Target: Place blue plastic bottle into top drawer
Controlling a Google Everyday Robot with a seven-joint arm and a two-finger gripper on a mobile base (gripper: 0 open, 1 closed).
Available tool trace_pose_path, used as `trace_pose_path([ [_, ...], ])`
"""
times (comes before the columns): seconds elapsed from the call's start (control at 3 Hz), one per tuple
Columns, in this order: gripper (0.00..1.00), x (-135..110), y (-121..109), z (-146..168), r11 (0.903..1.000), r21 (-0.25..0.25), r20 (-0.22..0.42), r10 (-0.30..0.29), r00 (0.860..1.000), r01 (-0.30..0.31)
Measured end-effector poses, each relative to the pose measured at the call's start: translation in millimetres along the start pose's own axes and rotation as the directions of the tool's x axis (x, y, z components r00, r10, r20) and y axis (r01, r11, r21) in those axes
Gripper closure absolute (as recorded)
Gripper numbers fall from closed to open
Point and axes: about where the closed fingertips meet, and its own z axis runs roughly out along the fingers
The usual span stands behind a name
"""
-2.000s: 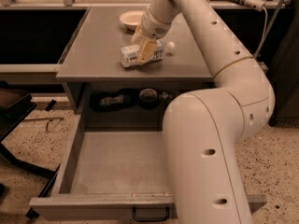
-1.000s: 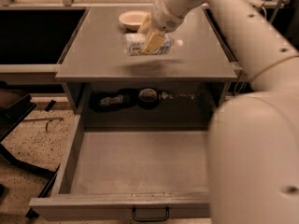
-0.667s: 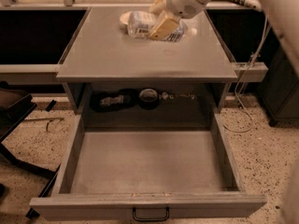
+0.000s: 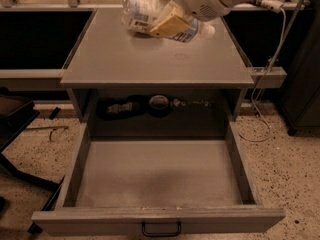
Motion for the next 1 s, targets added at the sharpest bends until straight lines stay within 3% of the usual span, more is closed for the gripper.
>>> trace_pose_path([
  [0.33,1.0,-1.5,53.5,19.8,0.9998,-0.015,-0.034,0.012,0.999,-0.012],
  [0.67,1.0,27.2,133.6,69.1,0.9879,-0.144,-0.108,0.044,0.993,-0.059],
  [1.0,1.0,45.4,174.9,78.2,0.9744,-0.212,-0.149,0.045,0.988,-0.077],
])
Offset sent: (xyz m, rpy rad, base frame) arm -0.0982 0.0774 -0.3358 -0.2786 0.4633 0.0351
